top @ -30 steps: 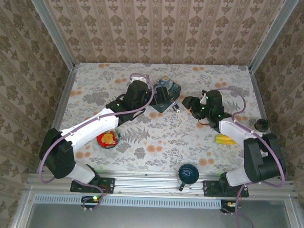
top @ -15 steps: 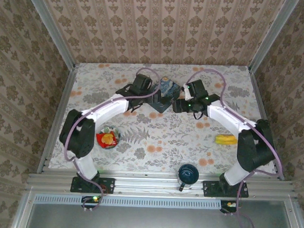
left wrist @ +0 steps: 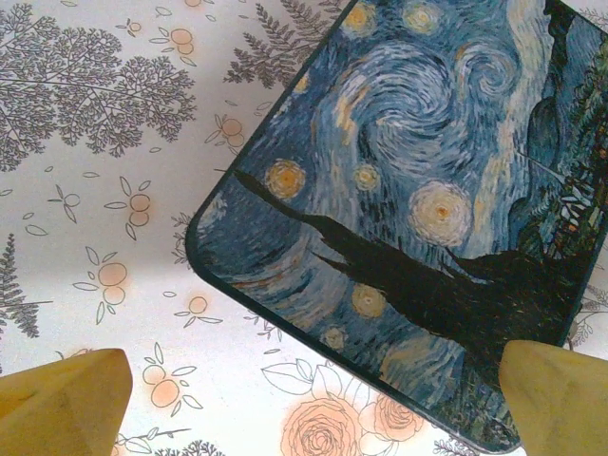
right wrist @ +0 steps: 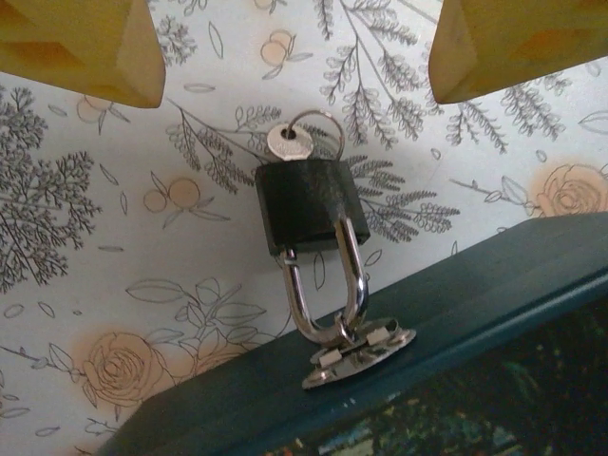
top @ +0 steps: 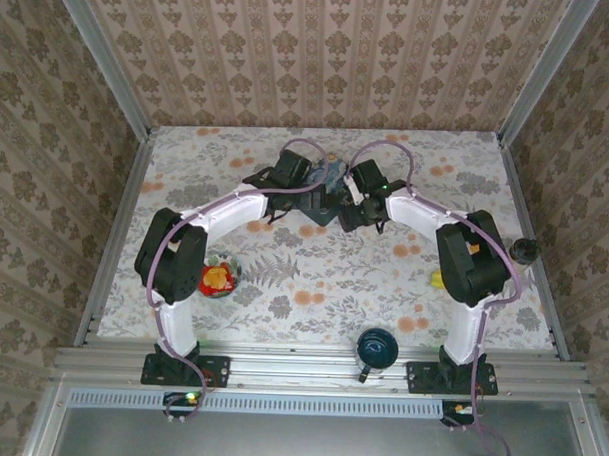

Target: Unlock the padlock with the key

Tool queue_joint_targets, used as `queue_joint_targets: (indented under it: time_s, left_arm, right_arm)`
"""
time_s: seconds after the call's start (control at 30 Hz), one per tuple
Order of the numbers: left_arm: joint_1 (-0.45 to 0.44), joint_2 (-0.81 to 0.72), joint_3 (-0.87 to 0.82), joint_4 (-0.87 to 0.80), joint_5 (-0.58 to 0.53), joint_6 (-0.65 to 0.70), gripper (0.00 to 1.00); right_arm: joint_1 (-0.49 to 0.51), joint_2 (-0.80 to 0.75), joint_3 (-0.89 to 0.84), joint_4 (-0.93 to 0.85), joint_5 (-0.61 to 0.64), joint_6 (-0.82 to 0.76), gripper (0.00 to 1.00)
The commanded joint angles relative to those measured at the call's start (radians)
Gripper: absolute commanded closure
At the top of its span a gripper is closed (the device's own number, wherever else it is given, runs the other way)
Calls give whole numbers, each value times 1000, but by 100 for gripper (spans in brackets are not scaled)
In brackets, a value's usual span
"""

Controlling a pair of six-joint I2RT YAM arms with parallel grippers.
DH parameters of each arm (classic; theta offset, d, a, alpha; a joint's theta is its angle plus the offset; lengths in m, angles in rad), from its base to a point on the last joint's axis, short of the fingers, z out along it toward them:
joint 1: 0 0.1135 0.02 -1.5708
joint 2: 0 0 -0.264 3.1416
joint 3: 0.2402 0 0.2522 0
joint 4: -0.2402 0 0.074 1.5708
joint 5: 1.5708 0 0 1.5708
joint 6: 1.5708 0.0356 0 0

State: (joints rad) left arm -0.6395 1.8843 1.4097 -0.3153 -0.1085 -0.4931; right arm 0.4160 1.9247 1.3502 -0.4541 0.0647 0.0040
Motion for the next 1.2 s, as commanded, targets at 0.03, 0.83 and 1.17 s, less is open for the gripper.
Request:
queue_joint_targets:
  time_s: [0.03, 0.83, 1.17]
  left_arm:
    - [8, 34, 8, -36, 5, -3, 0]
    - [38, 58, -4, -110, -57, 27, 0]
    - [44, 27, -30, -100, -60, 24, 0]
  right_arm:
    - [3, 53, 80, -13, -4, -53, 26]
    - [0, 235, 254, -191, -9, 33, 59]
    - [10, 155, 147, -167, -25, 41, 85]
